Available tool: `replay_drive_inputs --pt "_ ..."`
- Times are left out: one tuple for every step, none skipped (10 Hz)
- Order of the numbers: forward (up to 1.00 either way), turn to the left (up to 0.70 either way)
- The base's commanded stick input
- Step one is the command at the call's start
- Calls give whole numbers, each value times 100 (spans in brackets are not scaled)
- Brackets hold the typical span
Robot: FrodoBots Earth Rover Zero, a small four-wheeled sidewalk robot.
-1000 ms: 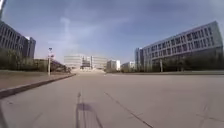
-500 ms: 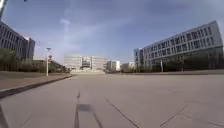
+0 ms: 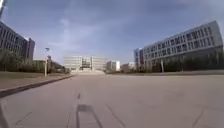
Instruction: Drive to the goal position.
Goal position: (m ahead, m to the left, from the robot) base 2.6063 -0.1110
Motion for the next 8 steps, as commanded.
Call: replay_drive_inputs --pt "70 0" --pt "70 0" --pt "70 0" --pt "70 0" --pt "70 0" --pt "70 0" --pt "70 0" --pt "70 0"
